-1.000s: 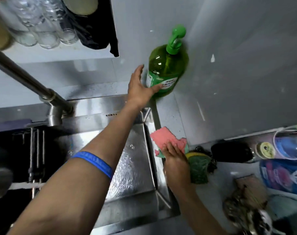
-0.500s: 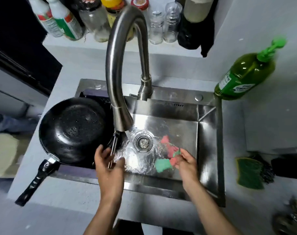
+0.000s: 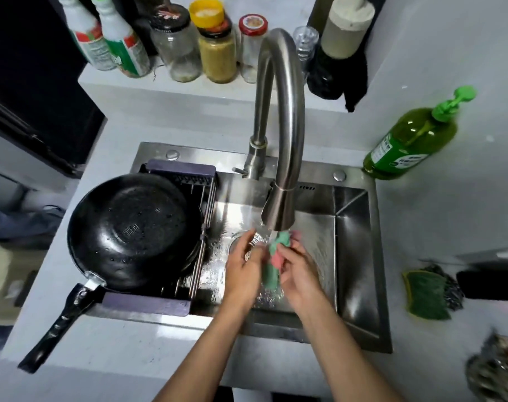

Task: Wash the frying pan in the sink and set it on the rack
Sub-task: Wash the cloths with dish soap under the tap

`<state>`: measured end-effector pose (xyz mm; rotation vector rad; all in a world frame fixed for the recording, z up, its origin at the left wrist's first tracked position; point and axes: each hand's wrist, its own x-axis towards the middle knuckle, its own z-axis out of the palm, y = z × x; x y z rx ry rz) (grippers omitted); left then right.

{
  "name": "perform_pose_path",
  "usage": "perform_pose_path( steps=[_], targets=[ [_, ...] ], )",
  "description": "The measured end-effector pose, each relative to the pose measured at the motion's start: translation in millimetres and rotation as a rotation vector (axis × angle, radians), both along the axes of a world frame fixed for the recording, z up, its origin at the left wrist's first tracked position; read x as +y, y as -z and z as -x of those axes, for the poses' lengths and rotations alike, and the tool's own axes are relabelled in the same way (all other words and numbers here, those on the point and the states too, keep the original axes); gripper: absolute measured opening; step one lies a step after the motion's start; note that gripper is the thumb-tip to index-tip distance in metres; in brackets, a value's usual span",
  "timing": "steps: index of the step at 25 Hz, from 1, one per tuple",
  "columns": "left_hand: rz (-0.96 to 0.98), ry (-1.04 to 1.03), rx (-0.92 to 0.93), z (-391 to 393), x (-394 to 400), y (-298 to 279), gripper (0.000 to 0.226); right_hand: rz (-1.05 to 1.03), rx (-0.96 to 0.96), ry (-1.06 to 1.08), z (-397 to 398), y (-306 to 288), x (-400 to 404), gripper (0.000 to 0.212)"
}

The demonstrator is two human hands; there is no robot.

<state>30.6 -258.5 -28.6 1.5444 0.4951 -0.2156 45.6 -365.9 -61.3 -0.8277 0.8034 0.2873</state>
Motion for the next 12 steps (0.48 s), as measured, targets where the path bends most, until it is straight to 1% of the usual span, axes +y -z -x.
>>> perform_pose_path(
  steps=[1, 2, 4, 6, 7, 8, 9, 11, 12],
  targets=[
    [0.118, 0.023, 0.145, -4.4, -4.1, 7.7, 0.026, 0.021, -0.003, 0.009, -9.7, -2.6, 8.6, 0.033],
    [0.255, 0.037, 0.227, -8.8, -5.8, 15.8, 0.025, 0.042, -0.003, 0.024, -16.6, -3.0, 17.9, 0.033],
    [0.425, -0.06, 0.273, -22.1, -7.7, 27.2, 0.031, 0.137, -0.002, 0.012, -20.2, 0.6, 32.5, 0.024],
    [0.408, -0.169, 0.305, -31.9, -13.8, 32.3, 0.019, 0.378, 0.018, -0.022, -18.6, 1.8, 40.2, 0.004],
    [0.364, -0.159, 0.324, -32.7, -18.5, 31.4, 0.021, 0.515, 0.022, -0.012, -19.0, 4.5, 40.9, 0.017],
    [0.342, -0.138, 0.338, -31.8, -22.7, 29.7, 0.025, 0.586, 0.025, -0.002, -19.6, 7.9, 40.4, 0.025],
    [0.344, -0.141, 0.341, -32.3, -25.3, 28.9, 0.025, 0.617, 0.009, -0.024, -21.4, 10.1, 40.4, 0.024],
    [0.407, -0.205, 0.329, -37.4, -23.0, 32.8, 0.024, 0.629, -0.051, -0.13, -19.3, 10.8, 46.2, 0.015],
    [0.426, -0.233, 0.3, -40.1, -20.0, 30.7, 0.02, 0.609, -0.089, -0.16, -16.9, 12.1, 49.2, 0.018]
  ],
)
